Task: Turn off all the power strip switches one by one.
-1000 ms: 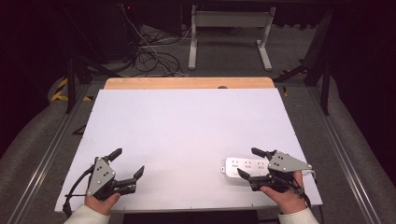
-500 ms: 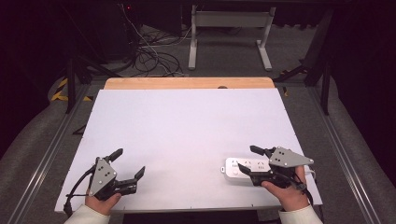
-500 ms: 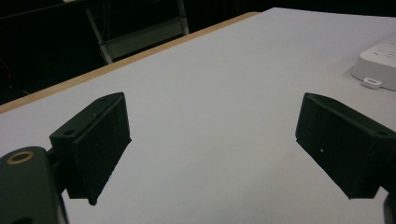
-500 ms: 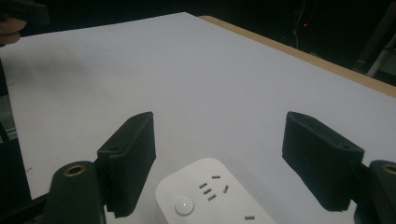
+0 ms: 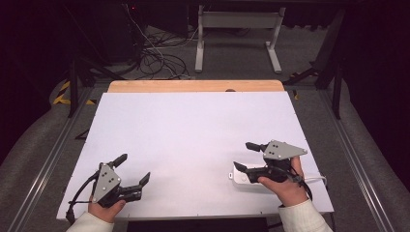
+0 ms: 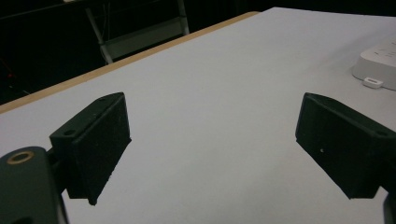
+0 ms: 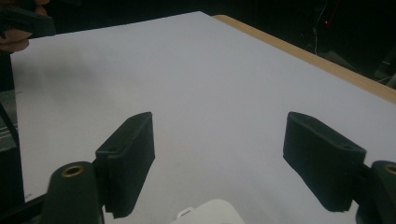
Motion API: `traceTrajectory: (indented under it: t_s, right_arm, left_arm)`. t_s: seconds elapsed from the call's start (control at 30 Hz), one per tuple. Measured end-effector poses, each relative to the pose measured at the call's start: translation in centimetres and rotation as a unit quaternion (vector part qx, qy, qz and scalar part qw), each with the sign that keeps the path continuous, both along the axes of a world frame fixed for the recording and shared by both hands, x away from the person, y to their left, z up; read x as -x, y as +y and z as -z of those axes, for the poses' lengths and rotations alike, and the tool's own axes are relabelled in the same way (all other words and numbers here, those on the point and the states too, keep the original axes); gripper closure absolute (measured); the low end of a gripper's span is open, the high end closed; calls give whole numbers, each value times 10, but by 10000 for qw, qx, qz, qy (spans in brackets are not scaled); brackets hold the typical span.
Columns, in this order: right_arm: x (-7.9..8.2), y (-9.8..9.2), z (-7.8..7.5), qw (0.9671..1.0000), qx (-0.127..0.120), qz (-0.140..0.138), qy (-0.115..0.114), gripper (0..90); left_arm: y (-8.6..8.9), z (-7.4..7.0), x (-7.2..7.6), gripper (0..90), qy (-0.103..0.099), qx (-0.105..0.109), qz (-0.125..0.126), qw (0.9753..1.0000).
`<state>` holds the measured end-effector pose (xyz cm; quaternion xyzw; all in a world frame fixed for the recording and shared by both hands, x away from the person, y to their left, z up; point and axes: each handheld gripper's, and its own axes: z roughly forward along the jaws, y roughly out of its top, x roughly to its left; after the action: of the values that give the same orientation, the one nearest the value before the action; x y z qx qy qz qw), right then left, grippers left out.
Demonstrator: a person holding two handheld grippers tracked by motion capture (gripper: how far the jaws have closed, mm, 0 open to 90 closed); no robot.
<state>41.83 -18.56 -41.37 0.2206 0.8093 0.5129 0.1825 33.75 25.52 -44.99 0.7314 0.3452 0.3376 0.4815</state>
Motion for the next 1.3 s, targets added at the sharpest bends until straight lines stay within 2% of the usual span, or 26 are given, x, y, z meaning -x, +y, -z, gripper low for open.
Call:
traceTrajectory:
  t_s: [0.17, 0.3, 0.37, 0.43, 0.47, 0.57, 0.6, 0.63, 0.67, 0.7, 0.73, 0.77, 0.8, 0.83, 0.87, 0.9, 0.93, 1.0, 1.17, 1.2, 1.23, 1.27, 1.3]
  right_arm:
    - [-5, 7, -1, 9999, 104, -87, 32, 287]
    - [-7, 13, -2, 9994, 275, -155, 125, 348]
    - [-8, 15, -4, 9988, 377, -187, 246, 378]
    - [-9, 15, -5, 9981, 419, -209, 394, 440]
    - [-9, 15, -6, 9973, 457, -320, 477, 526]
    - [-8, 14, -8, 9966, 478, -369, 555, 607]
    - [-8, 14, -8, 9966, 478, -369, 555, 607]
    - [-7, 13, -9, 9939, 535, -400, 875, 676]
    - [-7, 13, -9, 9939, 535, -400, 875, 676]
    - [-6, 12, -12, 9921, 808, -239, 929, 820]
    - [-6, 12, -12, 9921, 808, -239, 929, 820]
    - [-6, 11, -12, 9914, 877, -179, 958, 900]
    - [-5, 12, -14, 9894, 1042, -159, 1000, 900]
    - [-5, 12, -14, 9894, 1042, -159, 1000, 900]
    - [-4, 15, -14, 9855, 1286, -225, 1088, 900]
    - [-4, 15, -14, 9855, 1286, -225, 1088, 900]
    - [-3, 17, -14, 9820, 1458, -190, 1185, 900]
    - [-3, 18, -13, 9808, 1534, -192, 1192, 900]
    - [-5, 20, -8, 9710, 1890, -137, 1456, 900]
    - [-6, 20, -5, 9669, 2015, -126, 1562, 900]
    - [-6, 20, -5, 9669, 2015, -126, 1562, 900]
    - [-7, 21, -3, 9630, 2131, -165, 1640, 900]
    - [-7, 21, -2, 9613, 2160, -152, 1701, 900]
  left_arm:
    - [1, 0, 0, 108, 11, 14, 4, 10000]
    - [1, 0, 0, 108, -11, -25, 9, 10000]
    - [1, 0, 1, 108, -16, -27, 7, 10000]
    - [1, 0, 0, 108, -13, -32, 9, 10000]
    - [0, 0, 0, 108, -1, -20, 8, 10000]
    - [0, -1, 1, 108, -47, -20, 46, 10000]
    - [0, -1, 1, 108, -51, -31, 44, 10000]
    - [0, -1, 1, 108, -63, -37, 37, 10000]
    - [0, -1, 1, 108, -61, -37, 39, 10000]
    - [0, -1, 0, 108, -61, -47, 36, 10000]
    - [0, -1, 1, 108, -49, -41, 36, 10000]
    - [0, -1, 1, 108, -50, -40, 37, 10000]
    - [0, -1, 1, 108, -51, -33, 39, 10000]
    - [0, 0, 1, 108, -43, -3, 35, 10000]
    - [0, 0, 1, 108, -51, -12, 31, 10000]
    - [0, -1, 1, 108, -62, -43, 31, 10000]
    - [0, -1, 1, 108, -46, -49, 36, 10000]
    - [0, -1, 1, 108, -44, -49, 38, 10000]
    - [0, 0, 1, 108, -22, -19, 29, 10000]
    - [0, -1, 1, 108, -39, -57, 29, 10000]
    - [0, -1, 1, 108, -38, -55, 31, 10000]
    - [0, -1, 1, 108, -40, -57, 30, 10000]
    - [0, -1, 1, 109, -39, -55, 29, 10000]
